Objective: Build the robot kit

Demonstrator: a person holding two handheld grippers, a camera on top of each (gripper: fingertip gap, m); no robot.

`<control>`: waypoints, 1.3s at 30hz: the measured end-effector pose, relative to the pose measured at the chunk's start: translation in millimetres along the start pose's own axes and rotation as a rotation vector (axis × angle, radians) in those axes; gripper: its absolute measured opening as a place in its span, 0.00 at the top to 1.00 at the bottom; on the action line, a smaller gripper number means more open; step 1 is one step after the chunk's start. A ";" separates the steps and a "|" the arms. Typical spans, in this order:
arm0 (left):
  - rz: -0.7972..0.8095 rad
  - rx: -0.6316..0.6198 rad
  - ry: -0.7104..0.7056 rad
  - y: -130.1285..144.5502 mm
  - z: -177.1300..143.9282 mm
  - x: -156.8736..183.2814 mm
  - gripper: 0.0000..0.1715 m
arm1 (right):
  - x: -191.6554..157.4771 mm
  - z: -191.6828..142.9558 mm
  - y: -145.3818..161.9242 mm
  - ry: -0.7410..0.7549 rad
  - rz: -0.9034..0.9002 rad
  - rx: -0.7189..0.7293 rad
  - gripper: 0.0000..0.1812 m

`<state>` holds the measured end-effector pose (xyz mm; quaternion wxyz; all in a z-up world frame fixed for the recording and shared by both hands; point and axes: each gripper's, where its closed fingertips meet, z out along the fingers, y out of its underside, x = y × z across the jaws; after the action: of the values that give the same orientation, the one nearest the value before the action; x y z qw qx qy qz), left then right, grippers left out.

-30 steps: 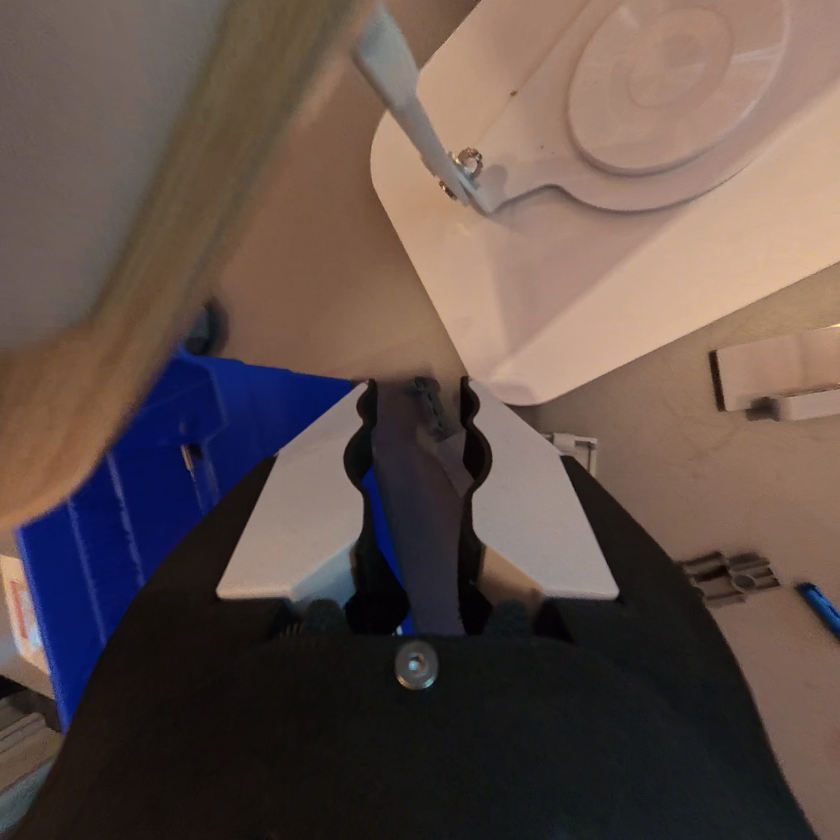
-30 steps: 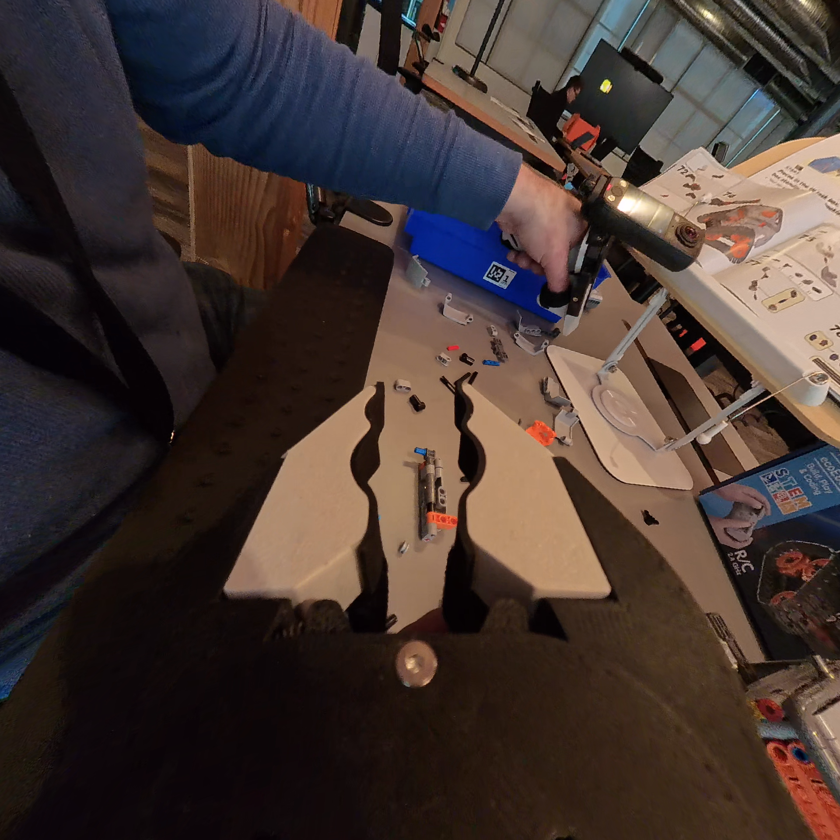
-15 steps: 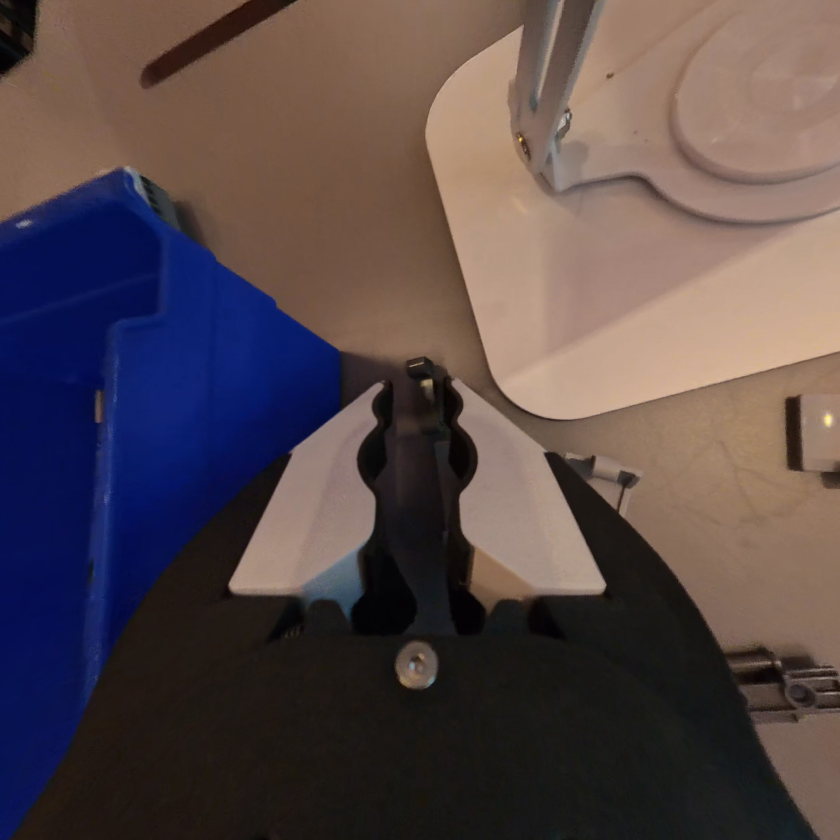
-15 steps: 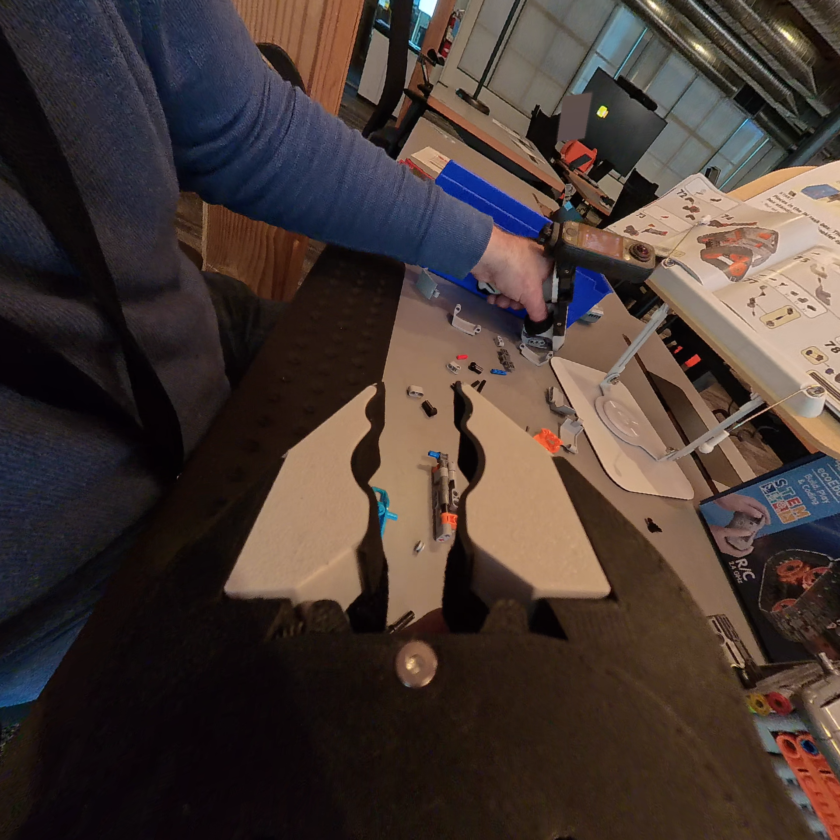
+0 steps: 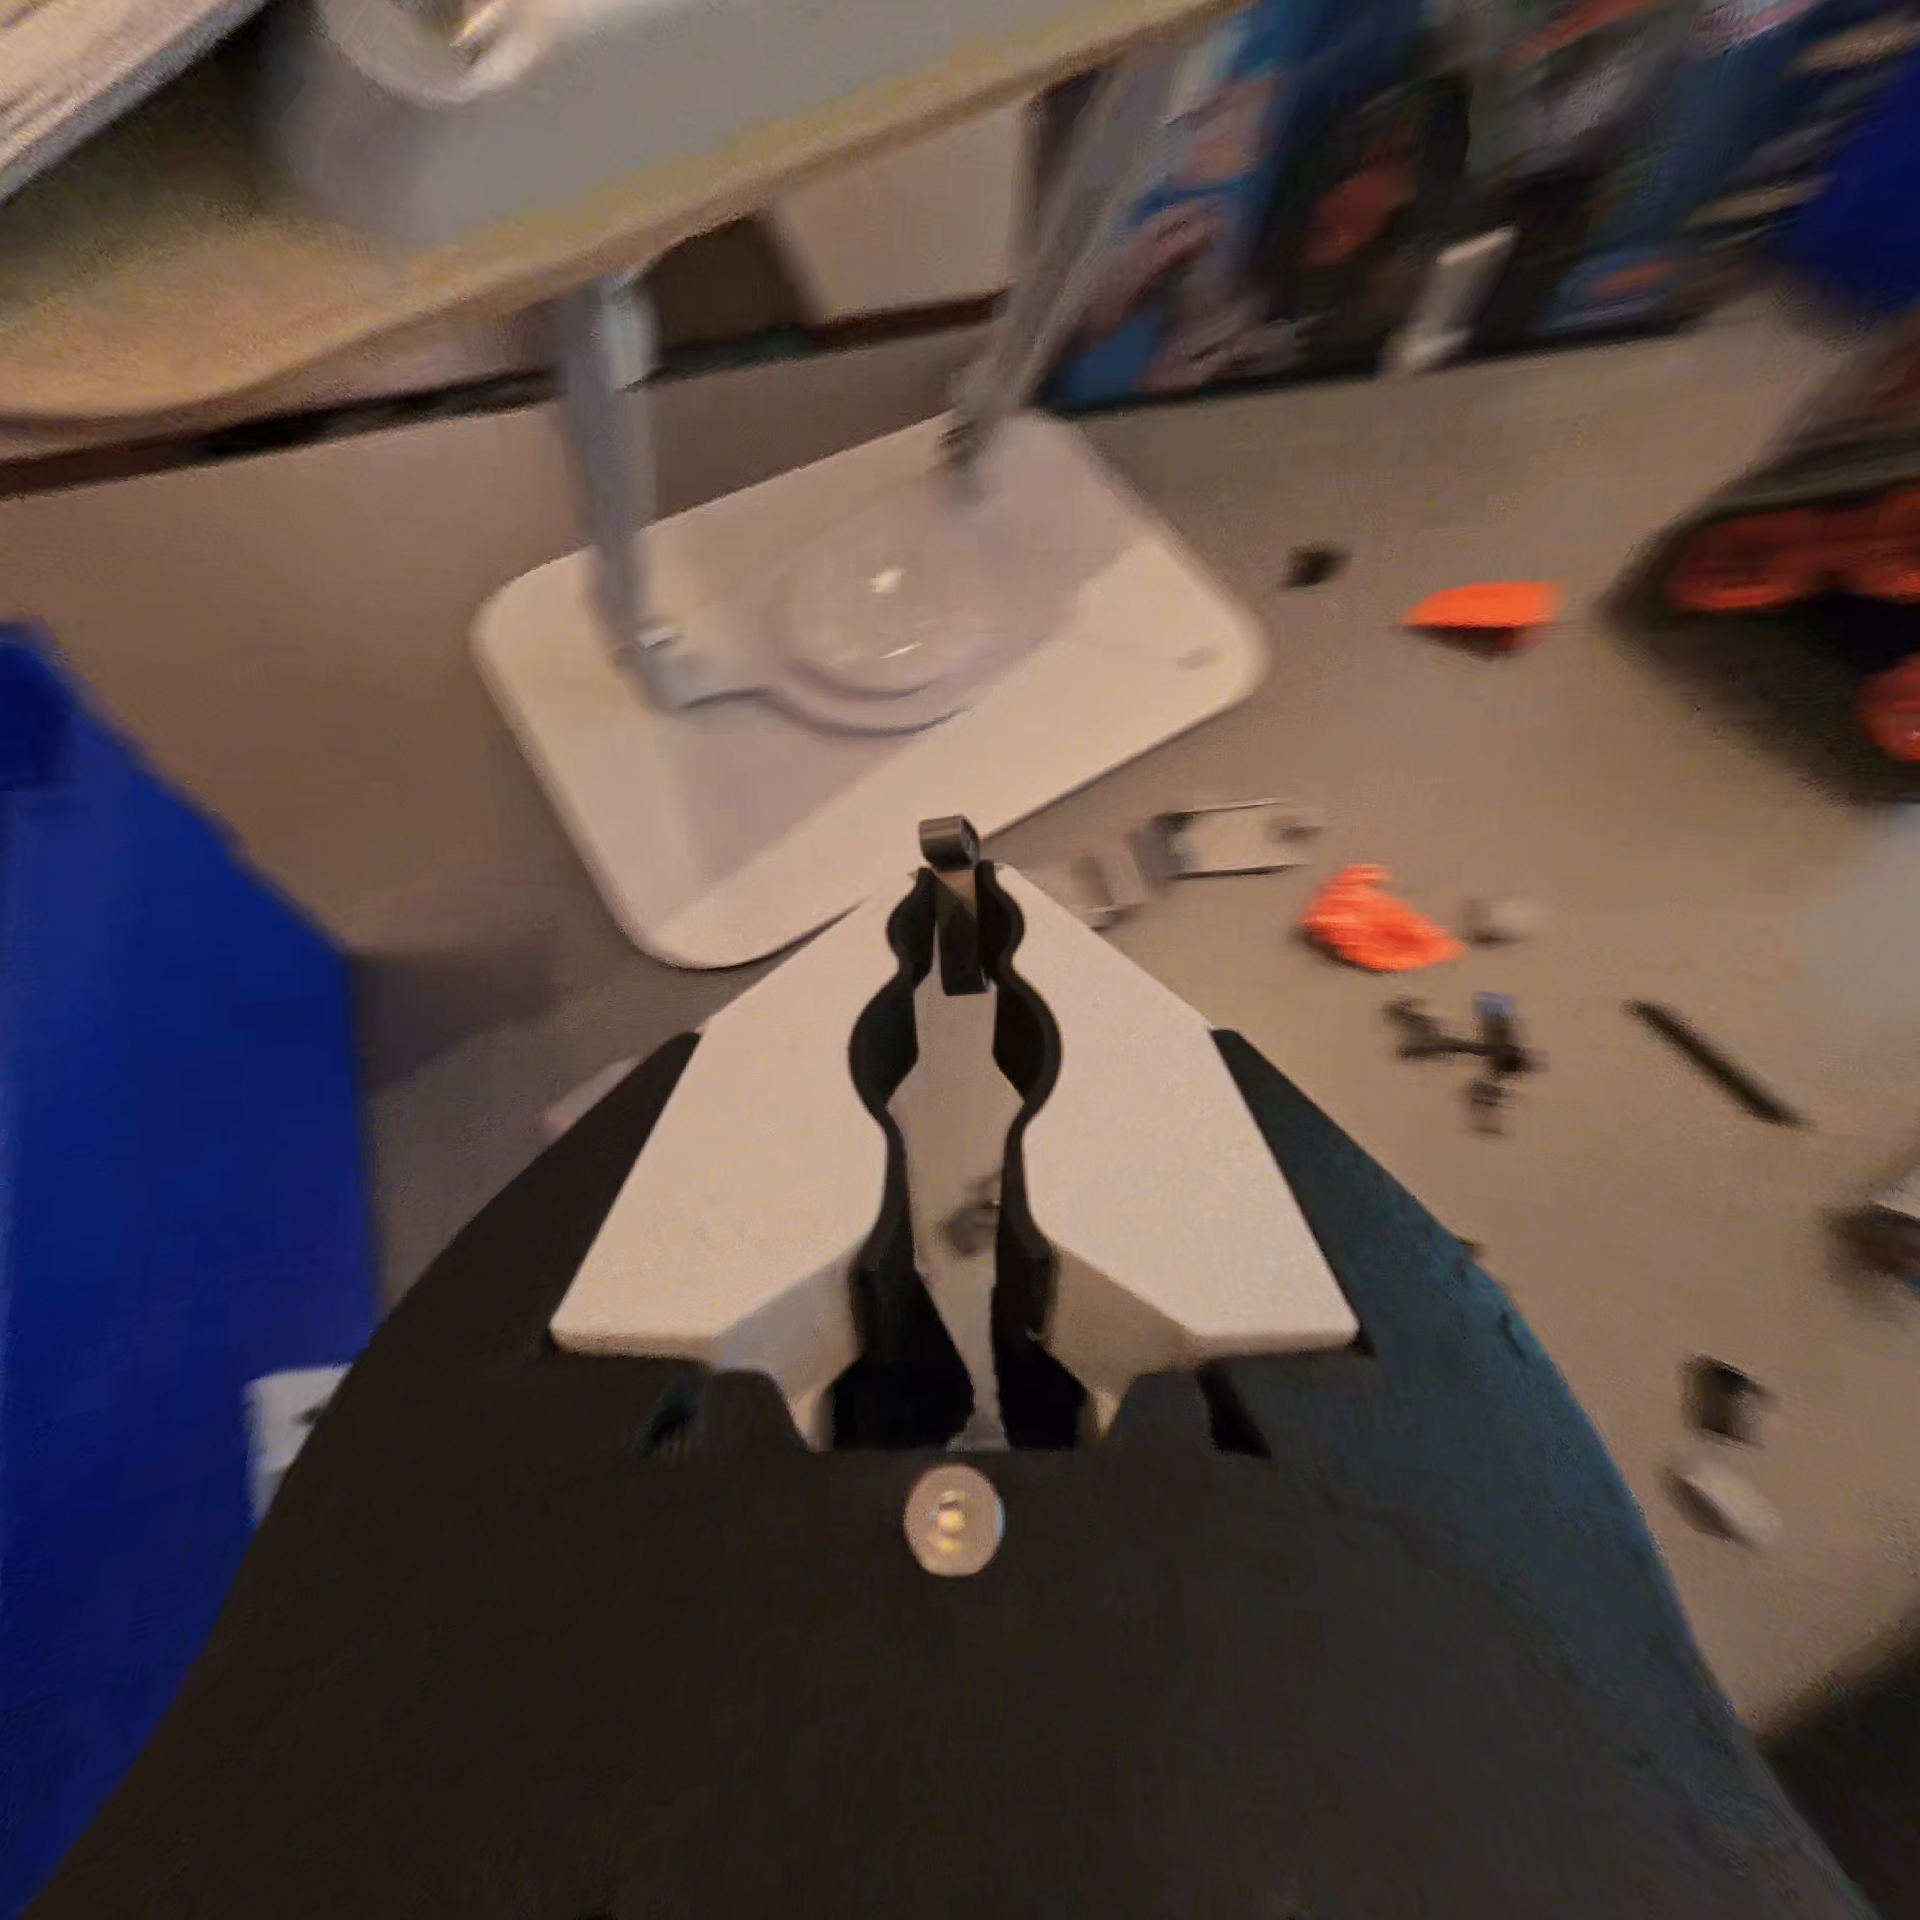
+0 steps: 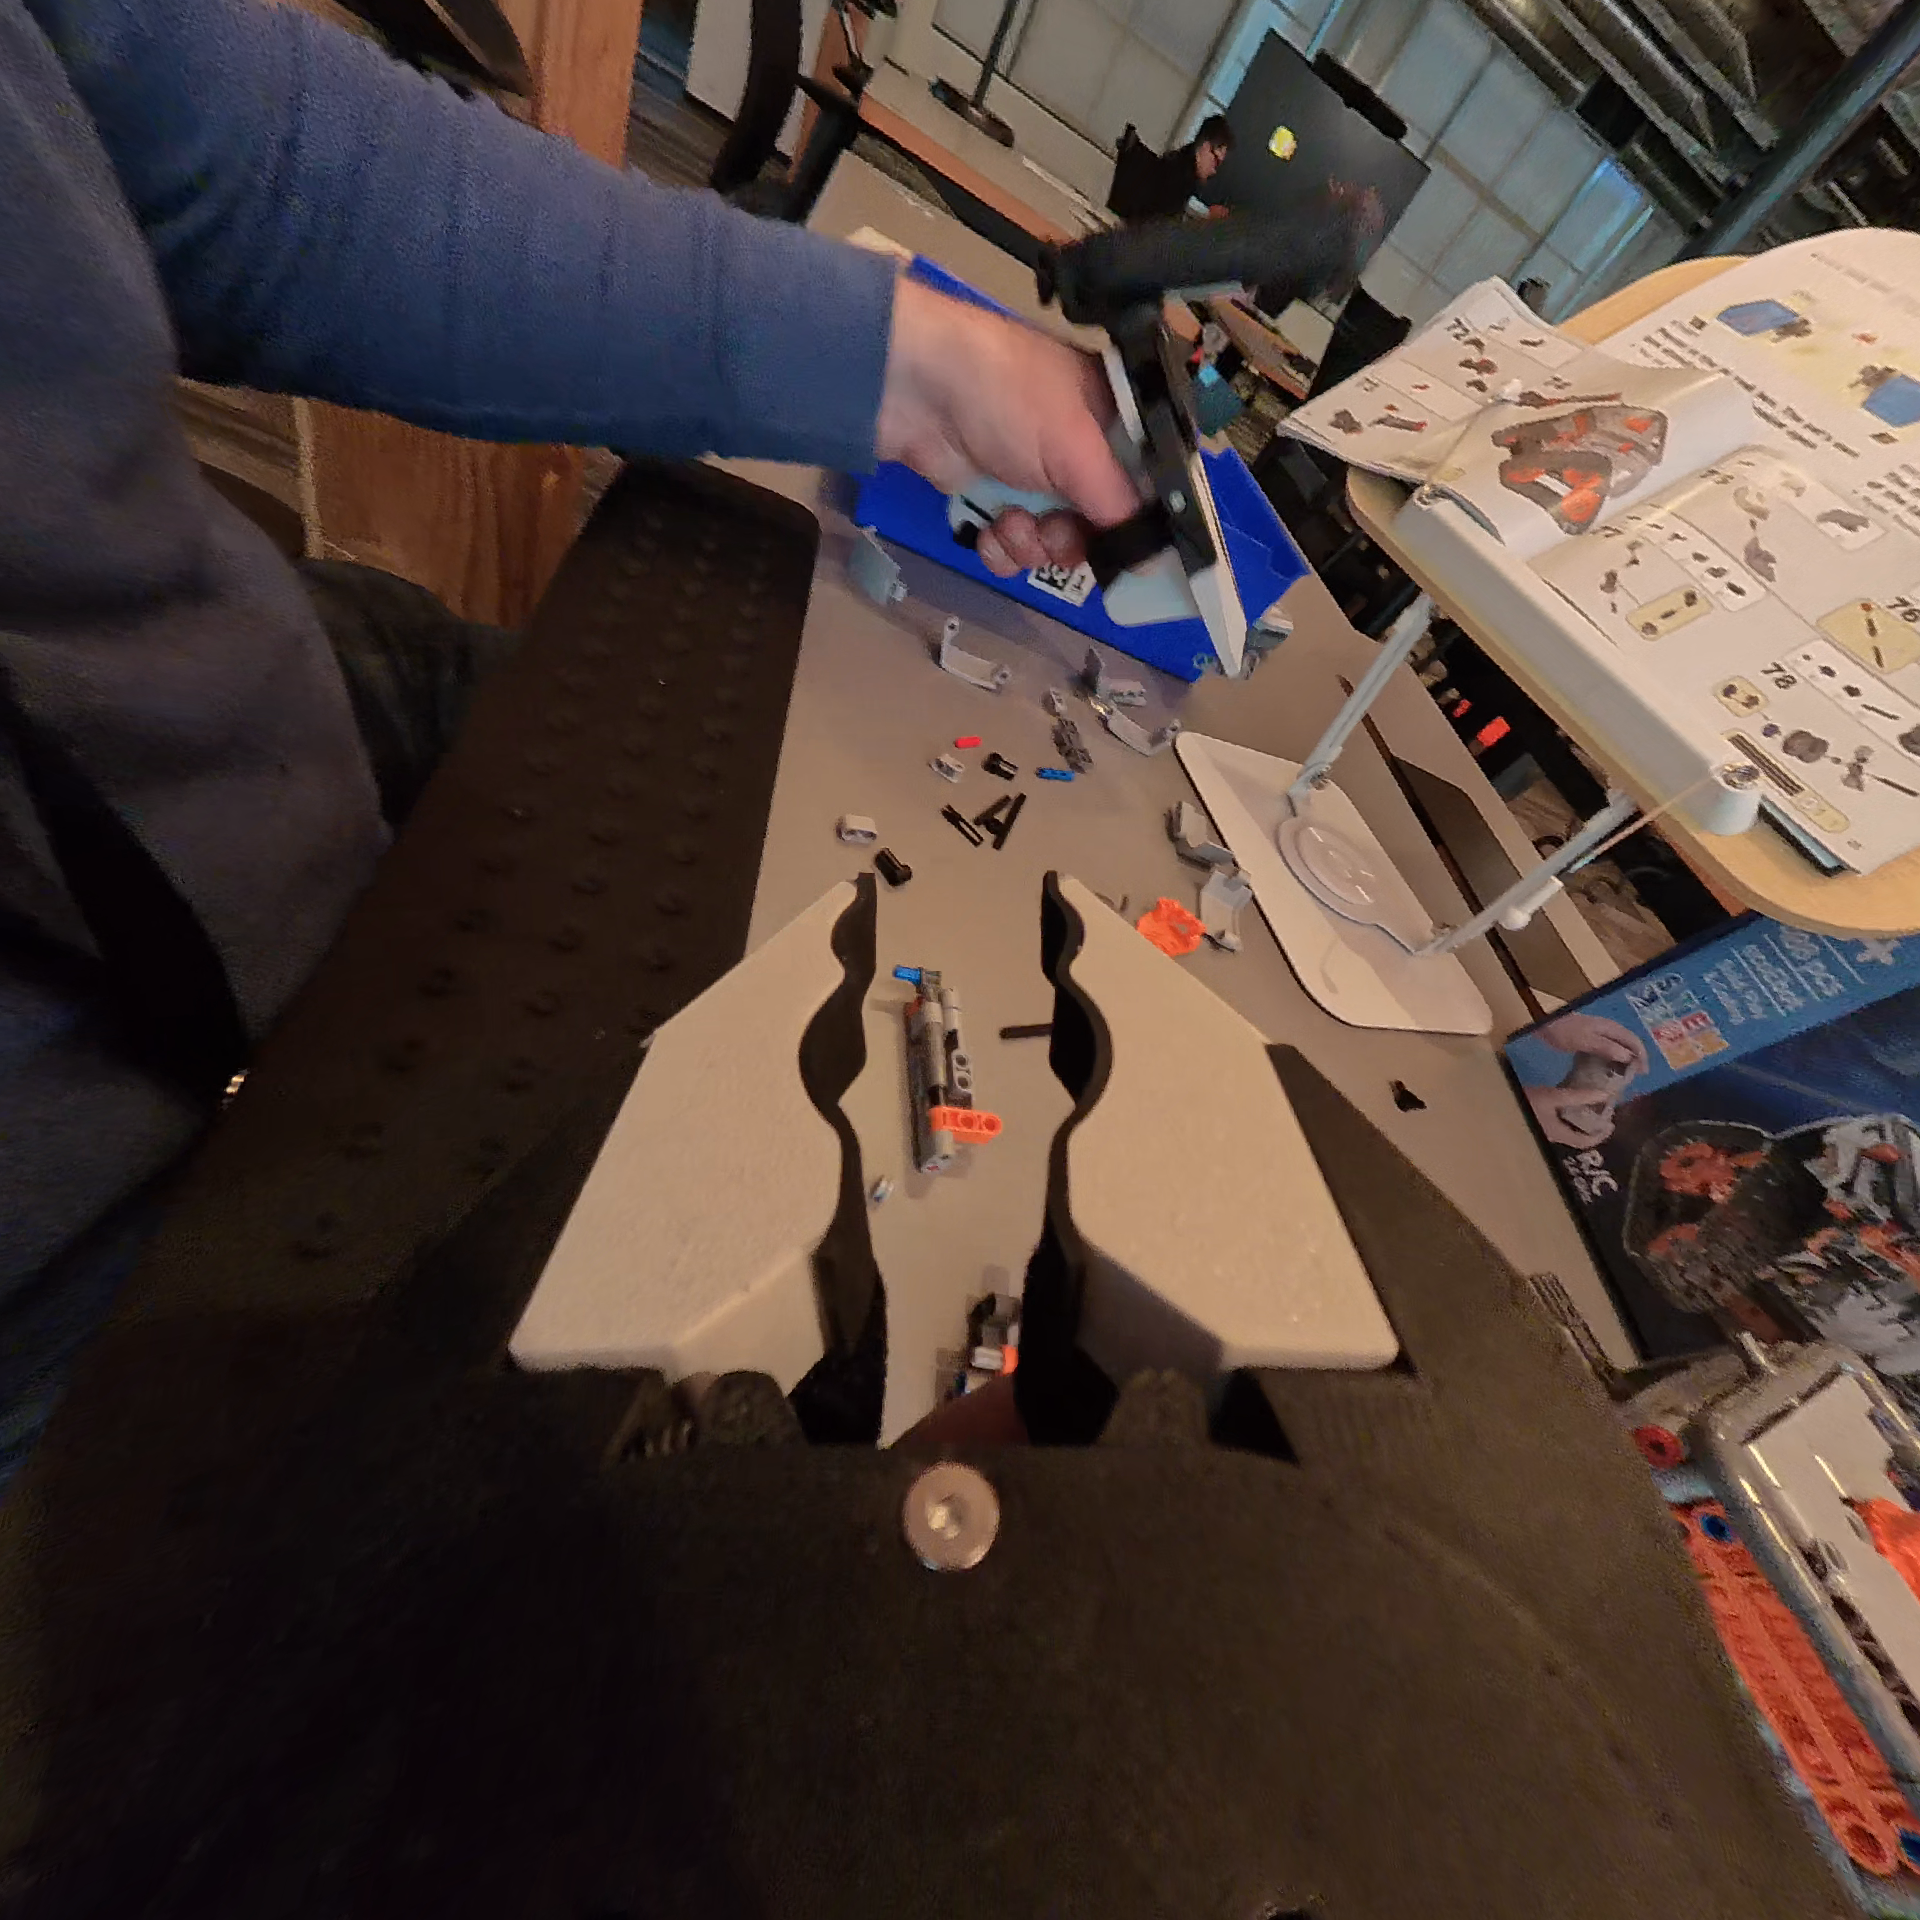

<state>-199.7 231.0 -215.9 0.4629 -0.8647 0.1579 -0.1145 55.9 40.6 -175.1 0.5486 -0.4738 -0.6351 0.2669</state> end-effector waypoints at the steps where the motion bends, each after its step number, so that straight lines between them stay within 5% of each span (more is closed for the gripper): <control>1: -0.006 0.022 0.080 -3.6 -7.2 21.8 0.97 | 3.8 0.8 2.2 0.018 0.001 -0.015 0.84; 10: -0.032 0.332 0.649 -41.5 -55.1 200.5 0.97 | 29.2 2.9 5.2 0.104 0.159 -0.082 0.81; 17: -0.008 0.492 0.879 -63.6 -71.4 291.7 0.97 | 47.8 -23.3 -14.3 0.122 0.497 0.083 0.84; 23: -0.072 0.536 1.007 -65.0 -70.2 328.5 0.97 | 48.7 -33.0 -15.2 0.166 0.590 0.133 0.85; 39: -0.155 0.598 1.168 -65.0 -79.4 357.0 0.97 | 52.2 -42.9 -28.2 0.209 0.694 0.278 0.96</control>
<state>113.7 68.8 -99.7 0.5117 -0.5036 0.2815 -0.6366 90.6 68.0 -116.8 0.5464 -0.6064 -0.3353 0.4704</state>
